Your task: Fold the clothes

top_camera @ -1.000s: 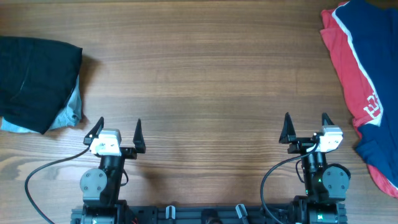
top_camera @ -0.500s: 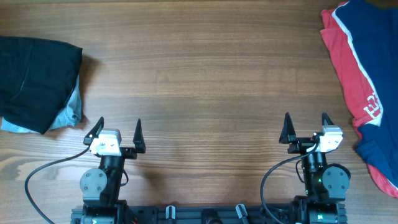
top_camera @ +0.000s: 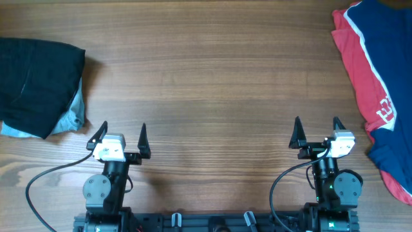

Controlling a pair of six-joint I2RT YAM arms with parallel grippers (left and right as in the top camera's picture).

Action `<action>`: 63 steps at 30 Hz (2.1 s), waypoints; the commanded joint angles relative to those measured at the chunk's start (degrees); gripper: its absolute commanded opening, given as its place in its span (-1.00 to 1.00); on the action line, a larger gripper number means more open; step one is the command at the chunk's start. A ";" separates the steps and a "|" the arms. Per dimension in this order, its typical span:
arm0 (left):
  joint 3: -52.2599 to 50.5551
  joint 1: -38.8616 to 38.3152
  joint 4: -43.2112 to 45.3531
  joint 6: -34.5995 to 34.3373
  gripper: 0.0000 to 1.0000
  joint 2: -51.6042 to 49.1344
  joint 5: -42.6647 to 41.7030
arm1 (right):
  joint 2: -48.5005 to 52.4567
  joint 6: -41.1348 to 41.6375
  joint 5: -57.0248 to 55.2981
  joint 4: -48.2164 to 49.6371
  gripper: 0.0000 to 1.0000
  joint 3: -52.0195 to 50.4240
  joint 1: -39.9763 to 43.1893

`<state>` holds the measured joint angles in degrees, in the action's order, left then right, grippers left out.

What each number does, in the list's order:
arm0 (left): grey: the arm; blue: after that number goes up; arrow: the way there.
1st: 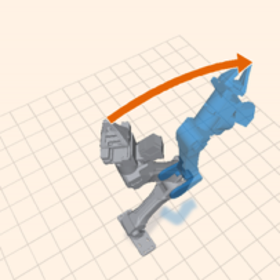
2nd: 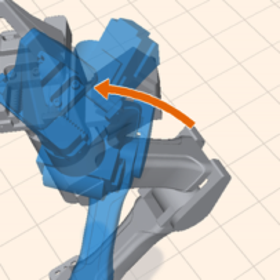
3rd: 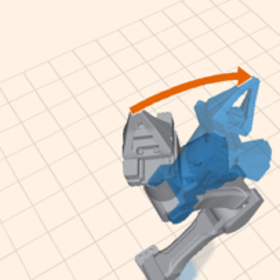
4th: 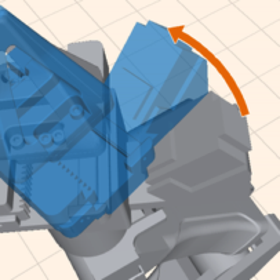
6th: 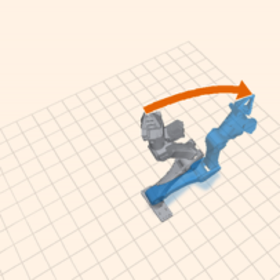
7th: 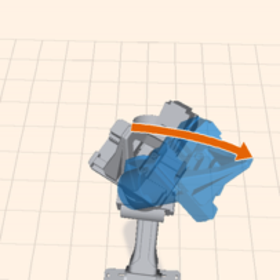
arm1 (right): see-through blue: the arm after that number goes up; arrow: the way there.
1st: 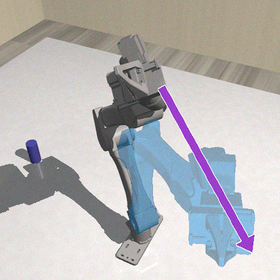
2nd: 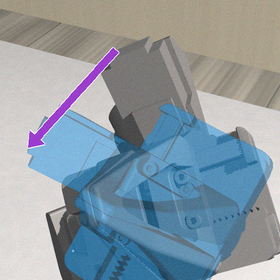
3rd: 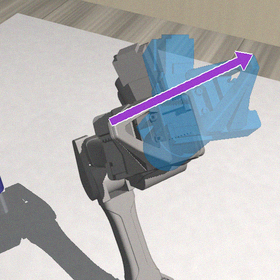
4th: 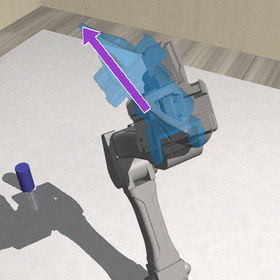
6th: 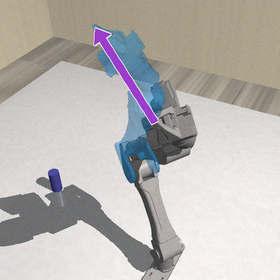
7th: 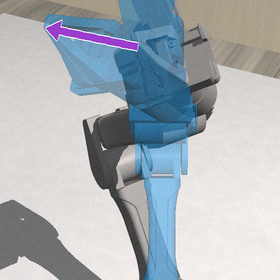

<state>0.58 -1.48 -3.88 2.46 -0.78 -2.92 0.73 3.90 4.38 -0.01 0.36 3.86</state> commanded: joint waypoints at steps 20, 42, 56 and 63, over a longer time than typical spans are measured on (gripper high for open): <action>-0.26 0.15 0.00 -1.51 1.00 0.61 -2.43 | -0.37 4.33 1.31 0.22 0.99 -0.04 0.09; 18.36 0.15 -11.61 -17.11 0.99 -23.80 -10.14 | 33.51 5.01 -4.63 -29.90 0.99 32.85 0.09; 36.30 0.15 -29.18 -17.11 0.99 -43.06 -16.15 | 56.11 17.09 -10.47 -33.97 0.99 45.94 2.99; 39.34 0.26 -28.17 -19.47 0.99 -47.65 -15.65 | 73.11 16.65 -23.10 -36.94 0.99 55.60 14.12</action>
<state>36.60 -1.48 -32.36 -15.62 -45.74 -17.96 67.53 19.40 -9.76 -36.47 52.34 13.13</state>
